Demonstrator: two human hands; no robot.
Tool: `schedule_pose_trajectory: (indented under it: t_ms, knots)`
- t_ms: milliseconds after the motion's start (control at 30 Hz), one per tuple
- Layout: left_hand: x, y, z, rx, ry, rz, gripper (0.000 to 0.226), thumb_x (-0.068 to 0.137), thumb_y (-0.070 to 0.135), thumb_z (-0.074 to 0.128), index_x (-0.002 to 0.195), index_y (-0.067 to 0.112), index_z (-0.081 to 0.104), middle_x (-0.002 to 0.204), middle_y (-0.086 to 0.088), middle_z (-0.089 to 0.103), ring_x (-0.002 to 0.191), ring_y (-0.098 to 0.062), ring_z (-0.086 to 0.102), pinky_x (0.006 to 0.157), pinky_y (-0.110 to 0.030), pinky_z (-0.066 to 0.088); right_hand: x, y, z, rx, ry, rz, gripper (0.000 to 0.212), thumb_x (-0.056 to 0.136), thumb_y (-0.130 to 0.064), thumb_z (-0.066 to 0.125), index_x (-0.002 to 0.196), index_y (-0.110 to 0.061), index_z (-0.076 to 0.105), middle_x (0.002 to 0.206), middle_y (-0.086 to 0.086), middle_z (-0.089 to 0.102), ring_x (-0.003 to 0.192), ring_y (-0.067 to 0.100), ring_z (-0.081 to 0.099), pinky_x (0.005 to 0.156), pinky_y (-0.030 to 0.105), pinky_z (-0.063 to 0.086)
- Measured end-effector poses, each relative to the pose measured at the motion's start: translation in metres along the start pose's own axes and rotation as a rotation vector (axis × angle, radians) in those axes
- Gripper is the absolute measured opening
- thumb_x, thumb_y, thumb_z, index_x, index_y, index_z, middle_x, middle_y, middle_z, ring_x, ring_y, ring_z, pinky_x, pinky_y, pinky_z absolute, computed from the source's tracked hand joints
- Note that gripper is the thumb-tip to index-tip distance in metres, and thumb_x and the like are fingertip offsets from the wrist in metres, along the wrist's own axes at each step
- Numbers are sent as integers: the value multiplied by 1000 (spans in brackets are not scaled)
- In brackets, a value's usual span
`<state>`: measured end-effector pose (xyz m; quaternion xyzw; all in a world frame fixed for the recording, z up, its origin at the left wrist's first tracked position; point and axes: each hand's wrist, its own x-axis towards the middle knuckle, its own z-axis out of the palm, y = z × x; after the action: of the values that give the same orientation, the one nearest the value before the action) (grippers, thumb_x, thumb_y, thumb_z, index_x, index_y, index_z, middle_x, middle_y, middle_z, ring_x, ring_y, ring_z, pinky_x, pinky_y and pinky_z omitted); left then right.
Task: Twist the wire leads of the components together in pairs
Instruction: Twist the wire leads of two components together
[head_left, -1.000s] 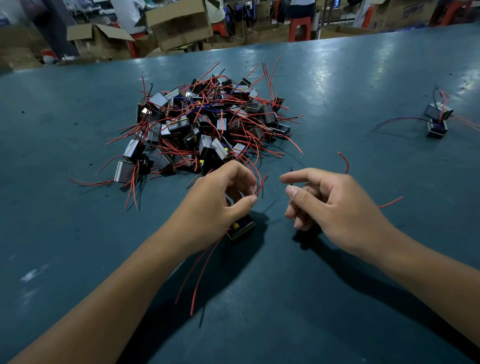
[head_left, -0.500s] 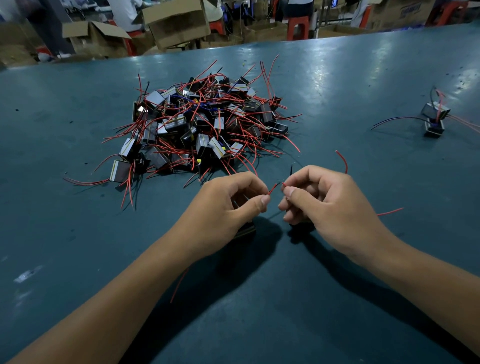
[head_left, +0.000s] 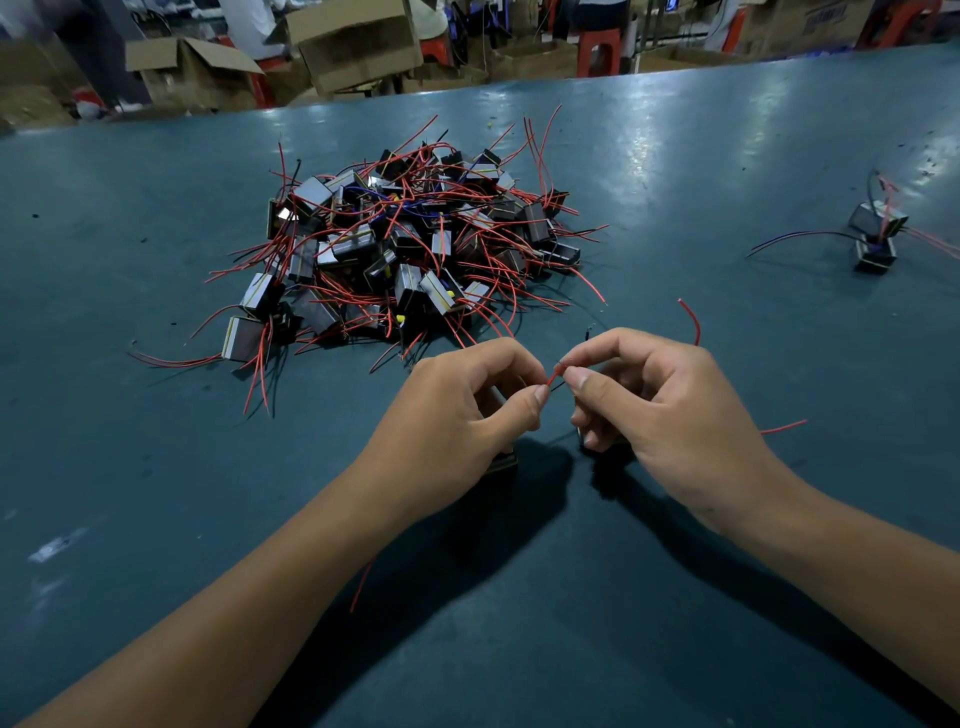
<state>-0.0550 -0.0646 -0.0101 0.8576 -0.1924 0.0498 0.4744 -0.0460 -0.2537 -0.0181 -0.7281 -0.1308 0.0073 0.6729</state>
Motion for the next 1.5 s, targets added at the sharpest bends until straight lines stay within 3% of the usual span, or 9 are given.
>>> schedule_pose_trajectory:
  t_ms: [367, 800, 1067, 1500]
  knots:
    - [-1, 1, 0, 36, 6, 3, 7, 95, 27, 62, 89, 25, 65, 76, 6, 70, 61, -19, 65, 57, -40, 53, 0, -1, 2, -19, 42, -38, 11, 93, -12, 66, 83, -17, 70, 49, 2, 52, 43, 14, 43, 40, 22, 36]
    - [-1, 0, 0, 42, 8, 15, 7, 95, 30, 62, 89, 28, 65, 77, 8, 71, 59, -15, 67, 53, -32, 53, 0, 1, 2, -59, 44, -73, 9, 90, -18, 70, 82, -20, 71, 48, 1, 49, 45, 16, 41, 43, 29, 33]
    - [-1, 2, 2, 28, 22, 6, 8, 96, 23, 66, 88, 23, 67, 74, 8, 72, 59, -13, 68, 52, -22, 48, 2, 5, 4, -25, 58, -95, 10, 90, -12, 71, 80, -16, 70, 49, -6, 43, 46, 10, 34, 43, 21, 28]
    - [-2, 5, 4, 1, 50, -3, 9, 95, 17, 67, 86, 19, 68, 74, 6, 72, 58, -11, 70, 56, -26, 55, 2, 5, 4, -59, 61, -117, 8, 89, -13, 71, 82, -16, 72, 55, 1, 42, 51, 10, 32, 46, 22, 26]
